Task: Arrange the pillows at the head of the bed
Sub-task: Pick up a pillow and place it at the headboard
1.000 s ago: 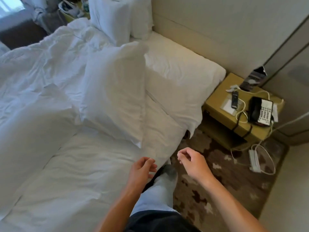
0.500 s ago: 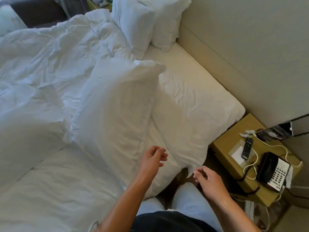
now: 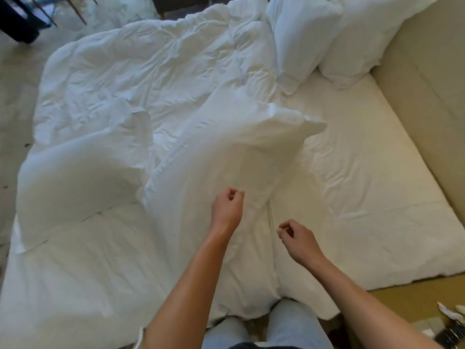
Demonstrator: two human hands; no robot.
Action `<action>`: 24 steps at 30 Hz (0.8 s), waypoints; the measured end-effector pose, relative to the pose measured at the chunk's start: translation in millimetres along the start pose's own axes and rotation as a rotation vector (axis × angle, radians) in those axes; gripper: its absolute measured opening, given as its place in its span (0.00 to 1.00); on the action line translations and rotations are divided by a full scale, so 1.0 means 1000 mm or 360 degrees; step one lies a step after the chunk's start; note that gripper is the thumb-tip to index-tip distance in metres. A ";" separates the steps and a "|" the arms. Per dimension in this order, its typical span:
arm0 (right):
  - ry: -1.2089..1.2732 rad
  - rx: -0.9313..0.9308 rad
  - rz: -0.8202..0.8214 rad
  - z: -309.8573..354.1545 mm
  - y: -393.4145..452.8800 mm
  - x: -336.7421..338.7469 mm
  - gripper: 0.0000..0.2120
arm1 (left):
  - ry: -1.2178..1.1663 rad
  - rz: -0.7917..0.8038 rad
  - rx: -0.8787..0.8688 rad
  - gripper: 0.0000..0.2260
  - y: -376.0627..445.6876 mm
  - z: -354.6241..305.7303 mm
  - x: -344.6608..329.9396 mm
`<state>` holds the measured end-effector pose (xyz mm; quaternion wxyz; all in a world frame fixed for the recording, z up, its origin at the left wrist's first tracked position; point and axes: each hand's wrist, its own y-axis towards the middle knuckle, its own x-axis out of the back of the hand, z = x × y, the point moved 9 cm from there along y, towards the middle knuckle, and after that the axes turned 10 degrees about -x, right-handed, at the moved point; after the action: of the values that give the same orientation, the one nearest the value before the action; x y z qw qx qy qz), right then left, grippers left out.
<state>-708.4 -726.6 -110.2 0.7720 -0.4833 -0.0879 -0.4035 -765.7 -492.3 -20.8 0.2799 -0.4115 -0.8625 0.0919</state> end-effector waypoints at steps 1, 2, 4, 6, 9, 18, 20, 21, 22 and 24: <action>-0.0006 0.0015 -0.0011 0.008 0.018 0.004 0.08 | 0.0136 -0.0024 -0.0043 0.09 0.016 -0.008 0.000; 0.0000 0.0022 -0.0022 0.015 0.036 0.007 0.10 | 0.0277 -0.0039 -0.0084 0.11 0.032 -0.015 0.000; 0.0035 0.0031 -0.0045 0.027 0.067 0.009 0.13 | 0.0580 -0.0058 -0.0161 0.15 0.058 -0.022 0.001; 0.0086 0.0027 -0.0066 0.034 0.093 0.007 0.17 | 0.0823 -0.0073 -0.0178 0.20 0.079 -0.017 0.004; 0.0180 -0.0057 -0.0032 0.036 0.124 -0.006 0.28 | 0.0903 -0.0067 -0.0053 0.26 0.094 0.008 0.011; 0.0925 -0.0110 0.0333 0.075 0.147 -0.079 0.41 | 0.0900 -0.0015 -0.0144 0.31 0.092 0.044 0.012; 0.0947 -0.0153 0.0273 0.084 0.149 -0.087 0.35 | 0.0897 -0.0010 -0.0158 0.31 0.090 0.049 0.018; 0.0916 -0.0212 0.0213 0.085 0.149 -0.090 0.32 | 0.0907 -0.0006 -0.0169 0.31 0.089 0.052 0.021; 0.0875 -0.0267 0.0155 0.086 0.151 -0.092 0.30 | 0.0921 -0.0001 -0.0177 0.31 0.087 0.056 0.026; 0.0850 -0.0274 0.0064 0.091 0.153 -0.095 0.25 | 0.0949 0.0015 -0.0174 0.30 0.081 0.065 0.036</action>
<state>-639.5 -568.9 -216.2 0.7318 -0.4252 0.1628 -0.5072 -766.5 -407.6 -91.2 0.4978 -0.4388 -0.7440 -0.0783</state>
